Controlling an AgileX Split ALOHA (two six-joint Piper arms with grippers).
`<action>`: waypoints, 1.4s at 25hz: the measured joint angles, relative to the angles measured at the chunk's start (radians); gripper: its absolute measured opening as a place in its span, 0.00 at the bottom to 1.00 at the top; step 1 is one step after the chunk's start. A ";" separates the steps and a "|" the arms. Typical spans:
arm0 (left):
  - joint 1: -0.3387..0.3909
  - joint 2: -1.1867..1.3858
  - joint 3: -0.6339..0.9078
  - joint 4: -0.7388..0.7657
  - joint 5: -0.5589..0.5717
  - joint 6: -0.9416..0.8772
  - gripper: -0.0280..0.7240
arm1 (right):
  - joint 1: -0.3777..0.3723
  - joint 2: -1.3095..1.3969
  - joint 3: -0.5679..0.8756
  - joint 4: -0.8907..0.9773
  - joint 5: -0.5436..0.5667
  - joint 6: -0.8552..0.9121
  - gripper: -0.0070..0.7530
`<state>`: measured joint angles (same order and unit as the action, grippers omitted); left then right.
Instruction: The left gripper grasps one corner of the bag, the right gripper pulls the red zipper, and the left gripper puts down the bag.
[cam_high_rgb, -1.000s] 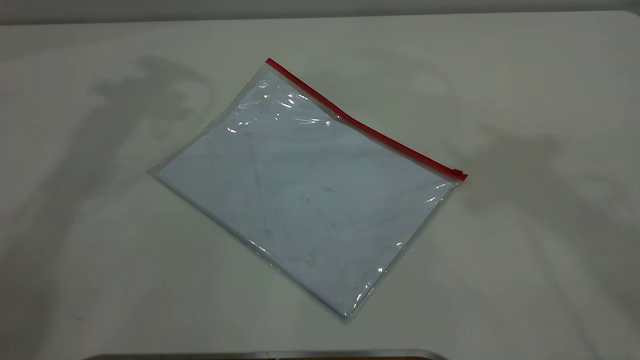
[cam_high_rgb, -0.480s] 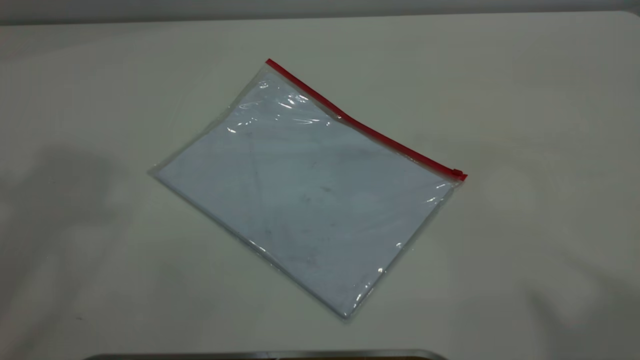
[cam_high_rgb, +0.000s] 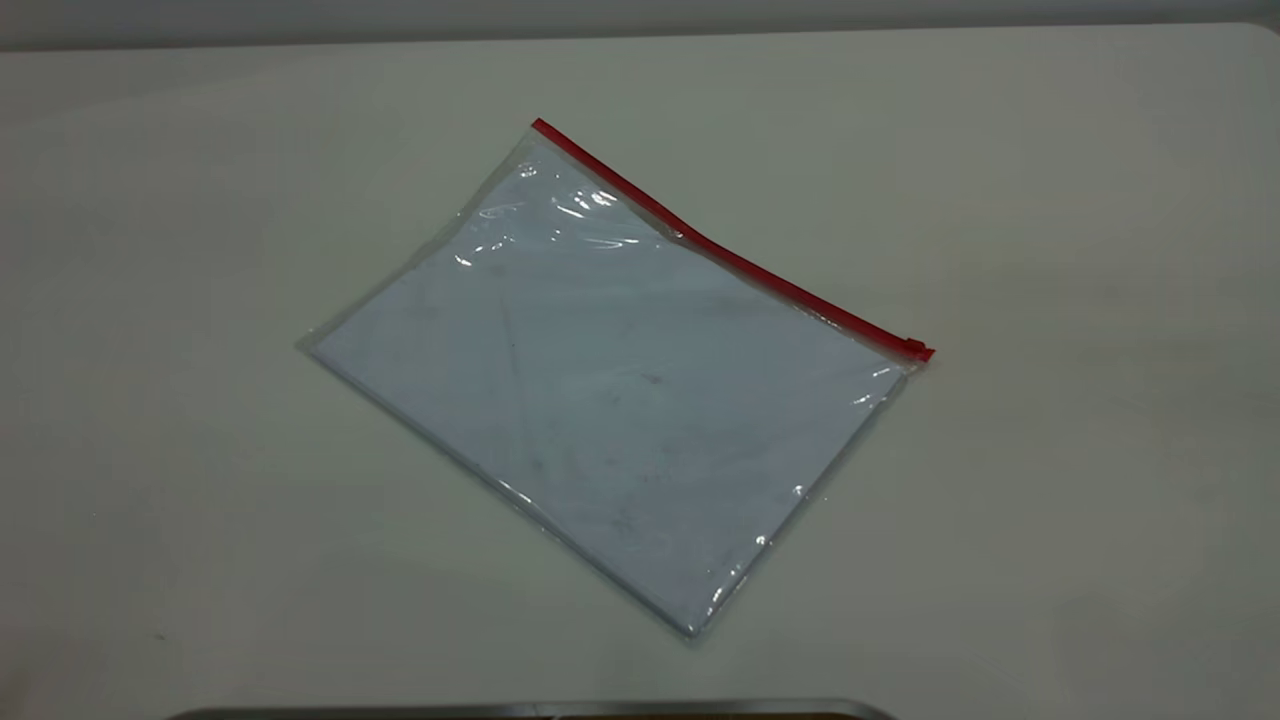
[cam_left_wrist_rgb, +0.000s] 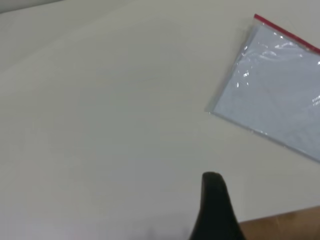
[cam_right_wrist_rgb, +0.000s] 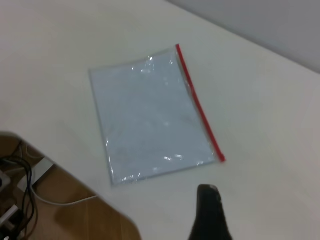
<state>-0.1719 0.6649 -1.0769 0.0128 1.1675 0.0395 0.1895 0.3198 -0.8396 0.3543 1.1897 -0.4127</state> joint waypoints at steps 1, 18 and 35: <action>0.000 -0.042 0.038 -0.001 0.000 0.000 0.82 | 0.000 -0.039 0.030 0.000 0.006 0.000 0.78; 0.000 -0.335 0.450 -0.051 -0.004 0.064 0.82 | 0.000 -0.336 0.338 -0.180 -0.011 0.125 0.78; 0.000 -0.335 0.591 -0.049 -0.046 0.053 0.82 | 0.000 -0.336 0.356 -0.183 -0.048 0.131 0.77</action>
<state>-0.1719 0.3299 -0.4860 -0.0361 1.1219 0.0926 0.1895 -0.0162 -0.4835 0.1713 1.1420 -0.2817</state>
